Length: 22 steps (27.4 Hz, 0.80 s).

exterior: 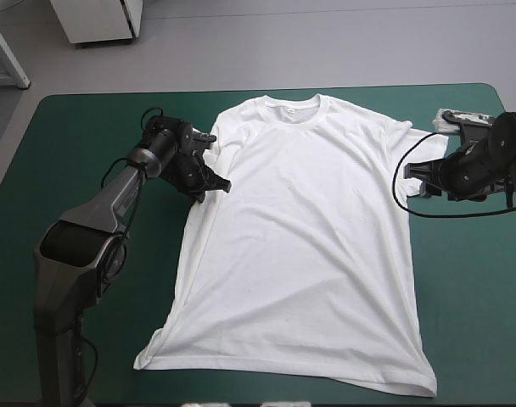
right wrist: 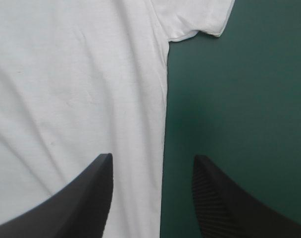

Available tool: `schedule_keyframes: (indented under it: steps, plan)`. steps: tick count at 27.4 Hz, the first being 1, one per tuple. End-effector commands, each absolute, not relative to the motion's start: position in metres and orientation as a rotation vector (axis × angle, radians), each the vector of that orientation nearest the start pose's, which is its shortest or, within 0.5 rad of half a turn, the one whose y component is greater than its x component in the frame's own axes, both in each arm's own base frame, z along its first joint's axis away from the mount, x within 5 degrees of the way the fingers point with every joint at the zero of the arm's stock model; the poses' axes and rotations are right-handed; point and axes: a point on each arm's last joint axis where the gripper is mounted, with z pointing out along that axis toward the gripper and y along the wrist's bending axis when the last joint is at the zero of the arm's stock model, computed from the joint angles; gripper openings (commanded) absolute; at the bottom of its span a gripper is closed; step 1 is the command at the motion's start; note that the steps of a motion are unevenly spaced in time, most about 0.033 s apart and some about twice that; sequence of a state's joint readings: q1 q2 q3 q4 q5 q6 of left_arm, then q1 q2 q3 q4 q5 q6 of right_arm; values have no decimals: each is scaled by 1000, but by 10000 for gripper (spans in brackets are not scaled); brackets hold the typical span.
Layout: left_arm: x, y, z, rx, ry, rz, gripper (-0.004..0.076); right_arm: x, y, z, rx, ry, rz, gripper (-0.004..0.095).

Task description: Fold the cloth

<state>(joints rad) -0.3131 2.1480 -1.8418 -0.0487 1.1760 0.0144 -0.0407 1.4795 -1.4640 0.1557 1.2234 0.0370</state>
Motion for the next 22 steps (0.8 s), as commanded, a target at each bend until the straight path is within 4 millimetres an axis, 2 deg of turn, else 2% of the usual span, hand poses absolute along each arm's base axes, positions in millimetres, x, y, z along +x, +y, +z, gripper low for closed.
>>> schedule_keyframes:
  steps: [1,7,13,17,22]
  plan:
    - [425,-148,234,472,2895,-141,-9,297,8,383,81,2626,206,464]
    - [424,-148,233,471,2901,-147,-9,321,25,356,-17,2683,143,464]
    - [424,-148,233,471,2903,-147,-9,348,22,313,18,2815,135,494]
    - [424,-148,233,471,2903,-147,-9,368,23,287,20,2824,131,494]
    - [424,-148,233,471,2903,-147,-9,384,22,269,43,2791,118,491]
